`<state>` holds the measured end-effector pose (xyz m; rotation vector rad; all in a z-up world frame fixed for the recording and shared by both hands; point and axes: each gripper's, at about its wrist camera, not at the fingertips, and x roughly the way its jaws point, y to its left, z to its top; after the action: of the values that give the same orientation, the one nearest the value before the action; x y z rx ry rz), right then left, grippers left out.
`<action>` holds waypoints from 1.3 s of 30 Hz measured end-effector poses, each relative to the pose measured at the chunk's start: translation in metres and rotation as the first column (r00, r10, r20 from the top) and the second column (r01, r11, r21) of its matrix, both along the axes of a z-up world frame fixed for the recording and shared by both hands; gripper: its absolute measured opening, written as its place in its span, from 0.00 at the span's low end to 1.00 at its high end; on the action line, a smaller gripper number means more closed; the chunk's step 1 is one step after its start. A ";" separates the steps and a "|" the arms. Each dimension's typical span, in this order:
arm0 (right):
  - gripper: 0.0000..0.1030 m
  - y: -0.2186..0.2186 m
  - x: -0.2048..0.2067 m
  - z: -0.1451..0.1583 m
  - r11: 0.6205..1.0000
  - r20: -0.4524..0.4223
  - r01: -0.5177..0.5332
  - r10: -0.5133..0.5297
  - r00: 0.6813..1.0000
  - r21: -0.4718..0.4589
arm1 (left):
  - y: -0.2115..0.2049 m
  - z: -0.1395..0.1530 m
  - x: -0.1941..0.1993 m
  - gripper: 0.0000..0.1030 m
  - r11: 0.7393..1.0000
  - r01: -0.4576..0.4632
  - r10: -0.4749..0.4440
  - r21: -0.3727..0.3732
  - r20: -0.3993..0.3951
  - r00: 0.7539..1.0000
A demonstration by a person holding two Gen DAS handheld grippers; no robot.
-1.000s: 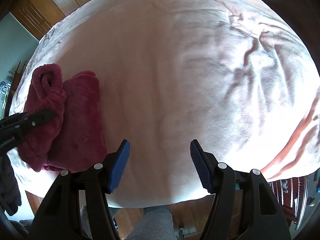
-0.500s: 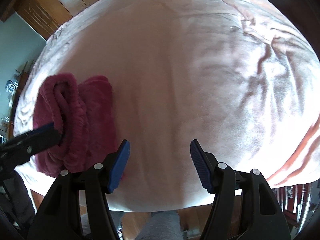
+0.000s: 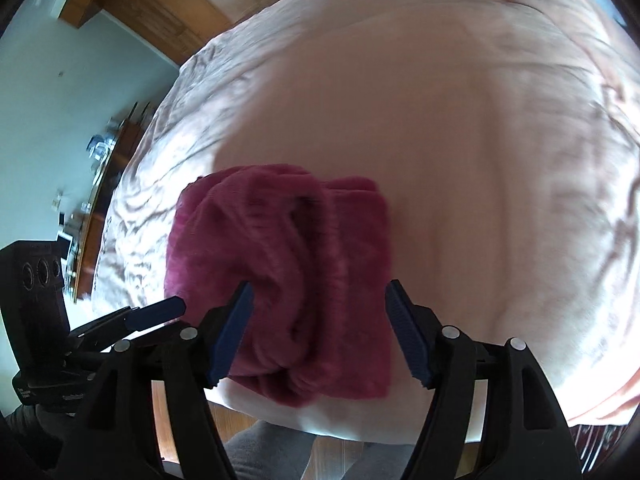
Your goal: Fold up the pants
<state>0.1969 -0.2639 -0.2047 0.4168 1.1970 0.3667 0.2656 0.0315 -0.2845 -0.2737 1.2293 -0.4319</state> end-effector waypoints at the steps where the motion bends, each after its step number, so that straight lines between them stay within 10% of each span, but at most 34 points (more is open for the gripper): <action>1: 0.67 0.010 0.004 -0.001 1.000 0.000 -0.016 0.016 1.000 -0.002 | 0.008 -0.001 0.000 0.66 1.000 -0.019 0.019 0.011 -0.004 1.000; 8: 0.67 0.055 0.022 -0.032 0.994 -0.074 -0.047 0.040 0.996 -0.096 | 0.035 -0.022 -0.001 0.66 0.995 -0.033 0.035 0.097 -0.026 0.999; 16: 0.10 0.053 0.015 -0.027 0.986 -0.086 -0.035 0.021 0.996 -0.163 | 0.037 -0.063 -0.001 0.66 0.987 0.110 -0.095 0.121 -0.126 0.988; 30: 0.11 0.026 0.004 -0.071 0.950 -0.174 0.127 -0.182 0.968 -0.286 | -0.023 -0.084 -0.011 0.72 0.884 0.450 -0.433 0.128 -0.139 0.890; 34: 0.31 0.010 0.002 -0.057 0.973 -0.191 0.176 -0.203 0.960 -0.149 | -0.013 -0.086 -0.003 0.72 0.897 0.430 -0.413 0.104 -0.155 0.898; 36: 0.58 0.003 0.001 -0.046 0.972 -0.175 0.219 -0.230 0.957 -0.081 | -0.012 -0.080 -0.002 0.72 0.900 0.427 -0.412 0.089 -0.151 0.899; 39: 0.64 -0.002 0.009 -0.030 0.966 -0.115 0.255 -0.258 0.959 -0.044 | -0.005 -0.070 0.000 0.72 0.903 0.422 -0.411 0.076 -0.133 0.902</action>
<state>0.2062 -0.2662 -0.2350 0.5689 1.2459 0.1009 0.2655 0.0266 -0.3547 0.0614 1.4223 -0.7283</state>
